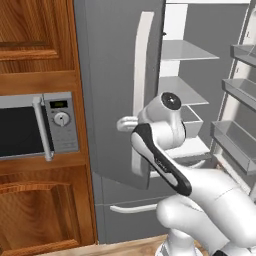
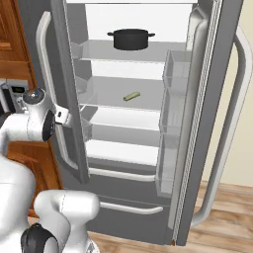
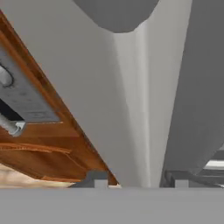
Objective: Retrieve the butter from the fridge and place it on a plate on the dining table. Then retrieve the butter knife by the fridge and place it near the plate.
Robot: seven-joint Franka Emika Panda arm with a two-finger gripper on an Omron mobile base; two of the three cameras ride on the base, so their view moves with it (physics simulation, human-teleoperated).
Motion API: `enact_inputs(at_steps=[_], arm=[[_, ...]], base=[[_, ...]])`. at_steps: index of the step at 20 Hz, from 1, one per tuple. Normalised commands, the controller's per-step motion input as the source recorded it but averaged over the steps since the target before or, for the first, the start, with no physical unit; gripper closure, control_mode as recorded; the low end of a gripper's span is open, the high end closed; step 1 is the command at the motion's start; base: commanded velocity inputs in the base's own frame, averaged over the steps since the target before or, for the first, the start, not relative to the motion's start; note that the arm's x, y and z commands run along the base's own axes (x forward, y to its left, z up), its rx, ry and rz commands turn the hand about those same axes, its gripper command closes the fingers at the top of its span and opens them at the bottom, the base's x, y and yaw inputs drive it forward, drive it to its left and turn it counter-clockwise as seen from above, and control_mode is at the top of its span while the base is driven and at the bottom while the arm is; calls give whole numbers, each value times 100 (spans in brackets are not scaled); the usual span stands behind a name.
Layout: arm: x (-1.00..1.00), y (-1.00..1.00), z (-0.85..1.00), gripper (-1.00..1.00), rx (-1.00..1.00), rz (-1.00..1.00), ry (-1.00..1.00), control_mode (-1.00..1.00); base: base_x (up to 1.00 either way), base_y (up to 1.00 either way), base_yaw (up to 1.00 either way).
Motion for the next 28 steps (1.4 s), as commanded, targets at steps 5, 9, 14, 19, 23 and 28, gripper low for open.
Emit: enact_inputs(at_steps=[5,9,14,19,23,28], arm=[[-100,96,17,-100,-11,17,21,-100],[-100,-60,7,-100,1,3,0,-100],[-53,-100,22,-100,15,-4,2,-100],[42,-100,53,-100,20,-15,23,-100],[96,-99,36,-100,16,-20,20,-100],[100,-24,-46,-100,-4,-10,11,-100]], base=[[0,0,0],[0,0,0],[0,0,0],[0,0,0],[0,0,0],[0,0,0]])
